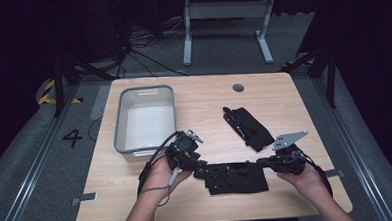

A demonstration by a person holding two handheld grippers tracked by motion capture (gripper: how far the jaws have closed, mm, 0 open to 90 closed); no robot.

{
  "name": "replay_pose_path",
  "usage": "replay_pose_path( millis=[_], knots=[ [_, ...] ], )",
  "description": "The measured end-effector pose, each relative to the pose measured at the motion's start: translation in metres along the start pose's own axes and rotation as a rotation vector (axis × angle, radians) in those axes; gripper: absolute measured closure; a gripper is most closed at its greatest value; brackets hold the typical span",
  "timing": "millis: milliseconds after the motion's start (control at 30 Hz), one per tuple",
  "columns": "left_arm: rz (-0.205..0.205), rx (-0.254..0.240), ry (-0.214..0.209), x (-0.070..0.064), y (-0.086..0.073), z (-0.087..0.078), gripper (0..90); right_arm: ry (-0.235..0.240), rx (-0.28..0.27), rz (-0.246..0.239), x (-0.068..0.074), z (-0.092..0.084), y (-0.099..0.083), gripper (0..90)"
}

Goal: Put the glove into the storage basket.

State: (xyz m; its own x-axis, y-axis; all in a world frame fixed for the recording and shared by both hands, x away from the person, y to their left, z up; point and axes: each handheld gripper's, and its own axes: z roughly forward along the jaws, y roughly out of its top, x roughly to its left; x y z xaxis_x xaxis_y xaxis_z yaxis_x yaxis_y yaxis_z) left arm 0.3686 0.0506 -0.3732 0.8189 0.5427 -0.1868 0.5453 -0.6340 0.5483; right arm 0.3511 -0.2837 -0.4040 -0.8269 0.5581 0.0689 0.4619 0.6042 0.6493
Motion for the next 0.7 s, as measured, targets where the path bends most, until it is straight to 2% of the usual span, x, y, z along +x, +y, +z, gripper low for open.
replay_pose_path(
  millis=[233,400,533,567,600,700],
  knots=[
    [-0.012,0.029,0.009,0.007,-0.007,-0.007,57.8,-0.001,-0.024,0.027,-0.007,-0.005,0.008,84.9],
    [-0.026,0.021,0.015,0.009,-0.014,-0.015,56.6,-0.011,-0.069,0.062,-0.019,-0.01,0.019,82.3],
    [-0.041,0.017,0.029,0.01,-0.022,-0.022,56.3,-0.04,-0.055,0.087,-0.033,-0.007,0.03,78.0],
    [-0.049,0.015,0.03,0.011,-0.024,-0.023,56.0,-0.056,-0.052,0.117,-0.043,-0.004,0.035,76.5],
    [-0.054,0.015,0.032,0.011,-0.026,-0.024,56.0,-0.056,-0.052,0.117,-0.043,-0.004,0.035,76.5],
    [-0.07,0.017,0.041,0.014,-0.032,-0.027,55.4,-0.083,-0.054,0.167,-0.059,0.002,0.041,75.1]
  ],
)
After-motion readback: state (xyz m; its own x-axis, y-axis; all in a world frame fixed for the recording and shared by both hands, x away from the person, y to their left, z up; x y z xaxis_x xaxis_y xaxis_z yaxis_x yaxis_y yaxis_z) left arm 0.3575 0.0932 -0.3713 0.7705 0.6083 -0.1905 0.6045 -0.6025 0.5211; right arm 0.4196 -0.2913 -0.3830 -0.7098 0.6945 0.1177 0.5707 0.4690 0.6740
